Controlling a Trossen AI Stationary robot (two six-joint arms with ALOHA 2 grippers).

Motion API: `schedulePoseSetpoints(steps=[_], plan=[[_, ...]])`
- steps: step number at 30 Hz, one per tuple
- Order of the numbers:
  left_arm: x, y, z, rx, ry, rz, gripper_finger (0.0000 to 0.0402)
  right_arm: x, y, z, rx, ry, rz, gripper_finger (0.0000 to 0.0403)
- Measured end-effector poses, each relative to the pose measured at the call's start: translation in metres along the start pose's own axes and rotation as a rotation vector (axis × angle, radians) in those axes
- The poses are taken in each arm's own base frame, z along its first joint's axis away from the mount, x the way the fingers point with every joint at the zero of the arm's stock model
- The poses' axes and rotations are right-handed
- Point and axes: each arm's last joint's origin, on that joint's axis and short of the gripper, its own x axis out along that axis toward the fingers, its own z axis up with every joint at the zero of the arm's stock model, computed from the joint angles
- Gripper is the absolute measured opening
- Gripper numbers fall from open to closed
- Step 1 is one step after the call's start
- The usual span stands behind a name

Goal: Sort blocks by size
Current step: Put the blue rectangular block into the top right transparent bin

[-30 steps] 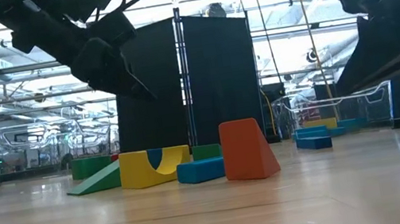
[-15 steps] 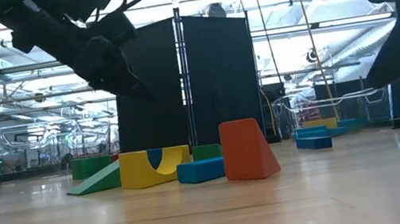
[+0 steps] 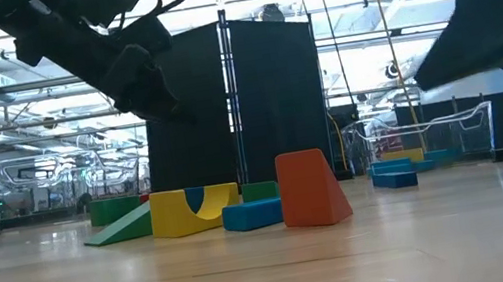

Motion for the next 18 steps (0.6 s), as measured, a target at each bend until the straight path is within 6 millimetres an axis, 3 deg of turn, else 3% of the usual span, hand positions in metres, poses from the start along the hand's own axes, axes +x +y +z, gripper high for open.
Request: schedulePoseSetpoints(steps=[7, 13, 18], plan=[[0.012, -0.003, 0.01, 0.091, -0.135, -0.02, 0.0146, -0.01, 0.005, 0.009, -0.133, 0.124, -0.077, 0.0059], [0.05, -0.01, 0.013, 0.164, -0.096, -0.057, 0.0149, -0.019, -0.013, 0.012, -0.174, 0.243, -0.276, 0.0059], [0.082, -0.016, 0.02, 0.203, -0.065, -0.062, 0.0195, -0.025, -0.027, 0.011, -0.143, 0.295, -0.406, 0.0059]])
